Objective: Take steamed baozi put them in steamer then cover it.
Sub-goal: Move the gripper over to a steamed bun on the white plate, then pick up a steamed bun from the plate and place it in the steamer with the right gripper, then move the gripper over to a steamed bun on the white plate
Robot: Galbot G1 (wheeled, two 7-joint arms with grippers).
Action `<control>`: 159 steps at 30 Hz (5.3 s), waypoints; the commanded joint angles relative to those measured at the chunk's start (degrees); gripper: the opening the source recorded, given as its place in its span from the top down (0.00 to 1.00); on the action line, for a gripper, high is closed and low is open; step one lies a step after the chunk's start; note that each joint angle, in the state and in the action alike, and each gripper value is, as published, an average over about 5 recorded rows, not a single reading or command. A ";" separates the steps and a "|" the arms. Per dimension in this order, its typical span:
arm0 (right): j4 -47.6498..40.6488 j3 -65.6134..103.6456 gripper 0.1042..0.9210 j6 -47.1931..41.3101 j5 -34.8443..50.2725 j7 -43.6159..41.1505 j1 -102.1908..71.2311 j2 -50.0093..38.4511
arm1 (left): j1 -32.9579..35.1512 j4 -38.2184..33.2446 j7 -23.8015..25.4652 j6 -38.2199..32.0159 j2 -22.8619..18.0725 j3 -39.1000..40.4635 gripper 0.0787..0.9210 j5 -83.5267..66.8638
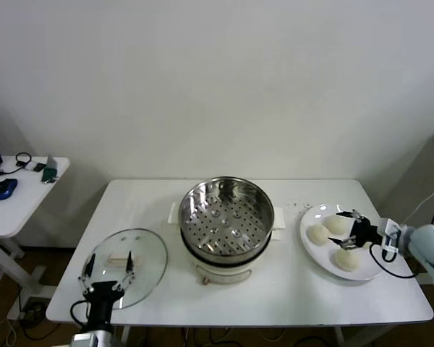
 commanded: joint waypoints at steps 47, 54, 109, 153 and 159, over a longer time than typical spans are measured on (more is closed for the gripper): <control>-47.69 -31.75 0.12 11.43 -24.59 -10.95 34.90 26.35 | -1.32 2.13 -1.21 0.81 1.08 -2.52 0.12 -1.93; -48.79 -30.07 0.17 12.46 -27.45 -10.86 35.03 26.80 | -1.07 2.22 -1.31 0.68 1.00 -2.55 0.12 -1.85; -2.86 -73.23 0.23 29.71 -14.00 -13.68 68.72 41.85 | 1.89 -0.72 -2.28 0.78 0.02 -1.23 0.12 -0.39; 0.18 -69.48 0.12 28.91 -11.44 -16.16 68.40 33.35 | 1.50 -0.60 -2.44 2.43 0.58 -1.79 0.12 0.79; 0.94 -80.84 0.12 15.33 8.94 -12.02 78.12 23.32 | 1.66 -0.68 -2.39 2.29 0.57 -1.66 0.12 1.11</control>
